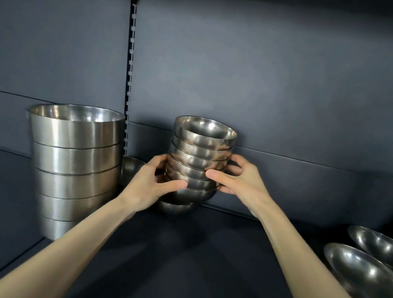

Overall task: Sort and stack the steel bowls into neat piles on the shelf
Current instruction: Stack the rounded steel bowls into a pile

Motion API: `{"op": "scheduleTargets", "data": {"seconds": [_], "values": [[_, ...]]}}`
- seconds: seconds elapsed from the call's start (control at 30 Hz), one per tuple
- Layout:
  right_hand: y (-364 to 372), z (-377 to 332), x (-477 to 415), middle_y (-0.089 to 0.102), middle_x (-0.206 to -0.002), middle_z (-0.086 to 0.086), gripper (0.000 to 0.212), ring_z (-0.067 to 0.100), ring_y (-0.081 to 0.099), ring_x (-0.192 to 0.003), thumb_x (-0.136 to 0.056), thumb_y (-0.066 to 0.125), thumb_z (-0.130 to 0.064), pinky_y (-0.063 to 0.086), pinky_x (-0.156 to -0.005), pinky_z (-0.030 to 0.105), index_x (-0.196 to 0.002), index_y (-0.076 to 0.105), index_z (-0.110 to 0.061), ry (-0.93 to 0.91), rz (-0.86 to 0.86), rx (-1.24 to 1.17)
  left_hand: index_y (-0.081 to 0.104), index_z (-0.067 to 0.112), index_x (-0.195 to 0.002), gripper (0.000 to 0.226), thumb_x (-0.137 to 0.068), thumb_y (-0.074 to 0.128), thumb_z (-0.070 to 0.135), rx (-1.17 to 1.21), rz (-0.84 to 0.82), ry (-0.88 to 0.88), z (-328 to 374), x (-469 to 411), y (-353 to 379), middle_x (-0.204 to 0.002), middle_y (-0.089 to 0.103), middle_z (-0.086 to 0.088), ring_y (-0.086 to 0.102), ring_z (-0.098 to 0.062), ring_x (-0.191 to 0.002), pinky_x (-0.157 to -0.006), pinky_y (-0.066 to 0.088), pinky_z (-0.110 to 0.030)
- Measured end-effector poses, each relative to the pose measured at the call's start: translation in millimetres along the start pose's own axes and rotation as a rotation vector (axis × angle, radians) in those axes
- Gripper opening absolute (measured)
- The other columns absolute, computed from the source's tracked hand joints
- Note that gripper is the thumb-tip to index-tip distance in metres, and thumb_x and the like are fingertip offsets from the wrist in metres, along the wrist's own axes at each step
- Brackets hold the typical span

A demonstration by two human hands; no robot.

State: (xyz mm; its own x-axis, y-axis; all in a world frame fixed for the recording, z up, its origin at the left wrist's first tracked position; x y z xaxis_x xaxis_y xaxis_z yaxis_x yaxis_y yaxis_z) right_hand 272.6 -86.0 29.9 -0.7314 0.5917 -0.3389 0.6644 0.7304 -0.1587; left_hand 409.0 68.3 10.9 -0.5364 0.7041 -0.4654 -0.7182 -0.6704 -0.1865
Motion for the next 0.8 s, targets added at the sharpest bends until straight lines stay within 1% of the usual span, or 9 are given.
{"op": "scheduleTargets", "data": {"seconds": [0.07, 0.13, 0.27, 0.37, 0.43, 0.5, 0.57, 0.67, 0.8], "values": [[8.7, 5.9, -8.2, 0.076, -0.098, -0.001, 0.054, 0.016, 0.072, -0.094, -0.067, 0.086, -0.020, 0.059, -0.085, 0.040, -0.114, 0.060, -0.023, 0.008, -0.021, -0.001, 0.055, 0.014, -0.115, 0.048, -0.074, 0.078, 0.006, -0.003, 0.019, -0.007, -7.0, -0.7, -5.6, -0.091, 0.063, 0.008, 0.062, 0.009, -0.077, -0.076, 0.049, -0.010], [14.8, 11.9, -14.1, 0.076, -0.098, -0.001, 0.051, 0.016, 0.072, -0.094, -0.068, 0.086, -0.020, 0.059, -0.084, 0.039, -0.112, 0.061, -0.025, 0.017, -0.038, 0.005, 0.055, 0.015, -0.114, 0.045, -0.075, 0.077, 0.007, -0.017, 0.023, -0.017, -13.0, -1.5, -8.1, -0.092, 0.065, 0.008, 0.062, 0.006, -0.079, -0.079, 0.049, -0.012], [20.6, 21.2, -19.2, 0.076, -0.097, -0.003, 0.048, 0.012, 0.072, -0.090, -0.071, 0.085, -0.021, 0.060, -0.078, 0.032, -0.111, 0.060, -0.028, 0.030, -0.057, 0.006, 0.054, 0.025, -0.111, 0.043, -0.078, 0.075, 0.006, -0.028, 0.031, -0.026, -23.9, -2.1, -8.4, -0.106, 0.068, 0.002, 0.064, -0.012, -0.100, -0.091, 0.049, -0.022], [21.4, 26.7, -19.3, 0.076, -0.097, -0.004, 0.048, 0.010, 0.072, -0.090, -0.072, 0.084, -0.020, 0.060, -0.076, 0.030, -0.112, 0.060, -0.027, 0.038, -0.065, 0.005, 0.051, 0.026, -0.115, 0.046, -0.079, 0.075, 0.010, -0.030, 0.019, -0.042, -29.5, -1.0, -6.5, -0.109, 0.066, 0.009, 0.062, -0.007, -0.104, -0.093, 0.046, -0.019], [20.1, 28.7, -19.1, 0.076, -0.097, -0.003, 0.046, 0.011, 0.072, -0.090, -0.072, 0.084, -0.019, 0.060, -0.077, 0.030, -0.111, 0.060, -0.028, 0.039, -0.064, 0.011, 0.051, 0.032, -0.111, 0.045, -0.079, 0.075, 0.012, -0.034, 0.015, -0.053, -32.3, -0.4, -5.2, -0.108, 0.065, 0.013, 0.061, -0.004, -0.105, -0.094, 0.045, -0.018], [18.2, 29.6, -18.4, 0.075, -0.098, -0.002, 0.044, 0.009, 0.072, -0.088, -0.072, 0.084, -0.018, 0.060, -0.076, 0.029, -0.108, 0.061, -0.029, 0.038, -0.061, 0.016, 0.050, 0.037, -0.105, 0.043, -0.080, 0.075, 0.013, -0.040, 0.007, -0.057, -34.0, 0.2, -2.8, -0.110, 0.065, 0.014, 0.061, -0.005, -0.108, -0.097, 0.043, -0.021], [16.4, 29.8, -17.2, 0.075, -0.098, -0.002, 0.042, 0.007, 0.071, -0.085, -0.072, 0.083, -0.017, 0.060, -0.075, 0.028, -0.106, 0.061, -0.031, 0.036, -0.059, 0.014, 0.050, 0.034, -0.111, 0.044, -0.080, 0.075, 0.015, -0.049, -0.003, -0.062, -36.1, 0.8, -0.5, -0.112, 0.065, 0.012, 0.060, -0.007, -0.110, -0.100, 0.043, -0.024], [12.7, 28.3, -13.6, 0.074, -0.100, -0.001, 0.045, 0.011, 0.072, -0.090, -0.073, 0.084, -0.017, 0.060, -0.074, 0.028, -0.109, 0.060, -0.030, 0.035, -0.053, 0.020, 0.050, 0.028, -0.120, 0.051, -0.078, 0.077, 0.018, -0.058, -0.002, -0.068, -37.5, 1.1, 1.5, -0.113, 0.065, 0.013, 0.060, -0.009, -0.111, -0.103, 0.044, -0.031], [2.7, 27.6, -4.4, 0.075, -0.098, -0.001, 0.040, 0.009, 0.072, -0.086, -0.072, 0.084, -0.018, 0.060, -0.073, 0.027, -0.103, 0.061, -0.032, 0.035, -0.029, 0.040, 0.049, 0.041, -0.111, 0.048, -0.076, 0.078, 0.024, -0.072, -0.018, -0.051, -37.0, 3.1, 10.0, -0.107, 0.065, 0.018, 0.061, -0.006, -0.108, -0.102, 0.045, -0.032]]}}
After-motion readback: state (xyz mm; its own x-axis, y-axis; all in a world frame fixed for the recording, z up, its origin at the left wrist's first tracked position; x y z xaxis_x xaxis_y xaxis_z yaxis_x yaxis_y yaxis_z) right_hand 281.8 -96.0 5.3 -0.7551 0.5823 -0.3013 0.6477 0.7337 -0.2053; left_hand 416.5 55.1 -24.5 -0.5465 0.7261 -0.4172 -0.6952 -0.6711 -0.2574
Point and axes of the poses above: each hand's wrist, its own x-axis away from the middle knuckle, its own y-axis out of the palm, z = x × y, the point moved 5 cm from there along -x, towards the middle knuckle
